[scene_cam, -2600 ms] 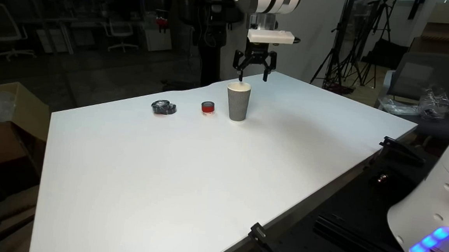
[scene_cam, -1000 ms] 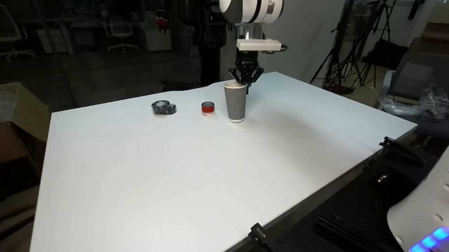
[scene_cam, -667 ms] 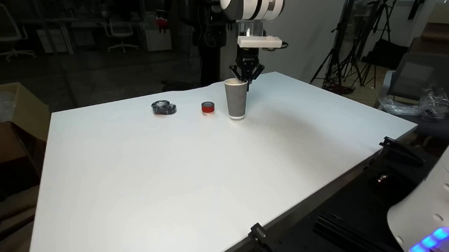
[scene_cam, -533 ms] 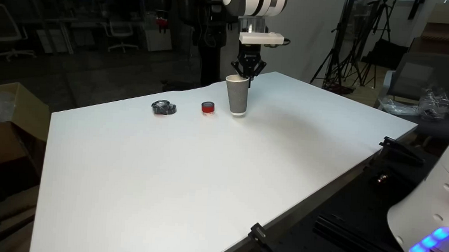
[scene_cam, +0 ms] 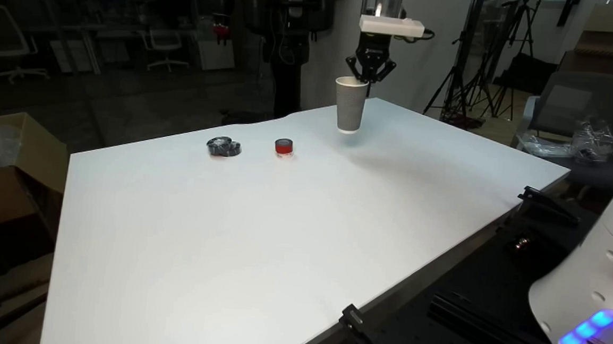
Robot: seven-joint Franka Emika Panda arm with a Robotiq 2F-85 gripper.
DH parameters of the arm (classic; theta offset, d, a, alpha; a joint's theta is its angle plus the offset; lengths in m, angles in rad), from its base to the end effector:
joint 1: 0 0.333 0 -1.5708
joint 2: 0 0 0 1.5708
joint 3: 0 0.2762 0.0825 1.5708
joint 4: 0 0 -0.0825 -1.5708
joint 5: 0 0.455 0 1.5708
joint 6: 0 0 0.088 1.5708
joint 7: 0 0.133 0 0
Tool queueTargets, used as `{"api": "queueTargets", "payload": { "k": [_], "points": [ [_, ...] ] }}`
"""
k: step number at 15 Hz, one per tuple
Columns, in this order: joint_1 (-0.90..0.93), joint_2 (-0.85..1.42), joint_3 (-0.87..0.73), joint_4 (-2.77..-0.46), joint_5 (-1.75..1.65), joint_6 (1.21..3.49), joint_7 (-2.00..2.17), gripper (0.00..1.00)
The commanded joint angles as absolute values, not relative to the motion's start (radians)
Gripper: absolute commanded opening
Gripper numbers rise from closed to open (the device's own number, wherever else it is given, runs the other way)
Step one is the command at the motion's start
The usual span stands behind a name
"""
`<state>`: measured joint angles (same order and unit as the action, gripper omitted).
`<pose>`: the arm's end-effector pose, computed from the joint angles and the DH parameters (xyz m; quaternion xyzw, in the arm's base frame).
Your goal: Move the cup to the right
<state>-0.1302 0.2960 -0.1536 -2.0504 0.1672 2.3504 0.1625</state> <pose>0.6070 -0.1740 0.1831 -0.9608 0.2746 -0.0071 0.0370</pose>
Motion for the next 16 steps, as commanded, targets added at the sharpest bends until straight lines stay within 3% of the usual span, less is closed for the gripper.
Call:
{"api": "queueTargets", "payload": {
  "k": [1, 6, 16],
  "points": [
    [-0.182, 0.165, -0.187, -2.199, 0.227, 2.397, 0.198, 0.01],
    [-0.253, 0.127, -0.236, -2.303, 0.324, 2.413, 0.184, 0.01],
    [-0.248, 0.316, -0.259, -2.234, 0.292, 2.440, 0.310, 0.01]
  ]
}}
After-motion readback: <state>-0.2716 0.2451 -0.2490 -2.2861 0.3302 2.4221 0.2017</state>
